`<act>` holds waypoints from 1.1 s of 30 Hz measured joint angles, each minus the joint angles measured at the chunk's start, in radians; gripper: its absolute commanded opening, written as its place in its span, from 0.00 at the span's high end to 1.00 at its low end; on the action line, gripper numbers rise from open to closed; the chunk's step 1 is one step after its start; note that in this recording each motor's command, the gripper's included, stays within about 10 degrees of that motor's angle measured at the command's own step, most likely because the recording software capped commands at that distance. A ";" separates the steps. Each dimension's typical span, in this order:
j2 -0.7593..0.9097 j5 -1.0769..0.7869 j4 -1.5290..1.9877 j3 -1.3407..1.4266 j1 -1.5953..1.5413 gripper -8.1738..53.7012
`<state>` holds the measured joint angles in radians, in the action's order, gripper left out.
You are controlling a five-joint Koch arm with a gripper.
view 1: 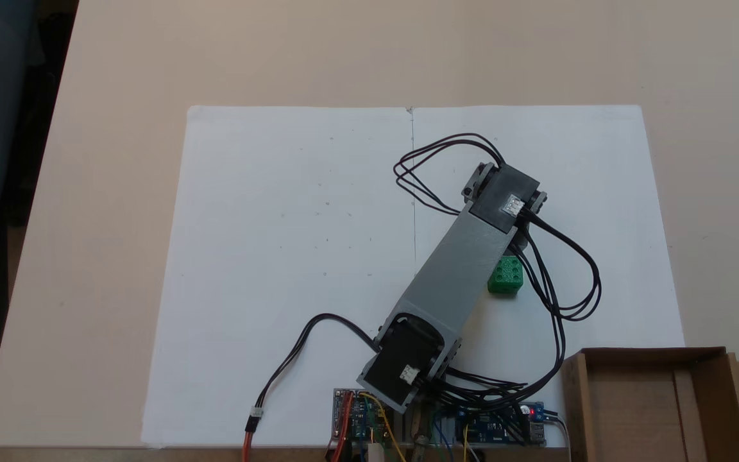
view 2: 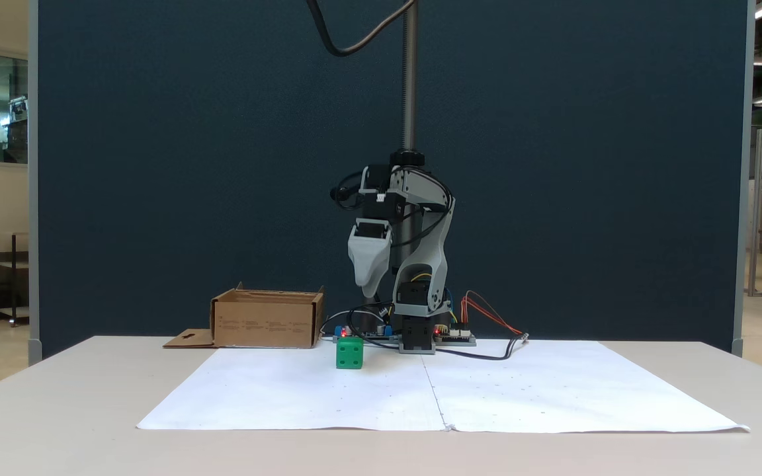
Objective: Grasp a green dice and put it in the bin.
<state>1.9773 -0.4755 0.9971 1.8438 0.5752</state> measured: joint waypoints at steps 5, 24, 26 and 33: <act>0.044 -0.008 -0.009 0.095 0.000 0.12; 0.189 -0.218 -0.037 0.291 0.121 0.08; 0.189 -0.256 -0.041 0.295 0.156 0.08; 0.189 -0.394 -0.048 0.328 0.265 0.08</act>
<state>2.1660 -0.8698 0.9495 2.1721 0.8406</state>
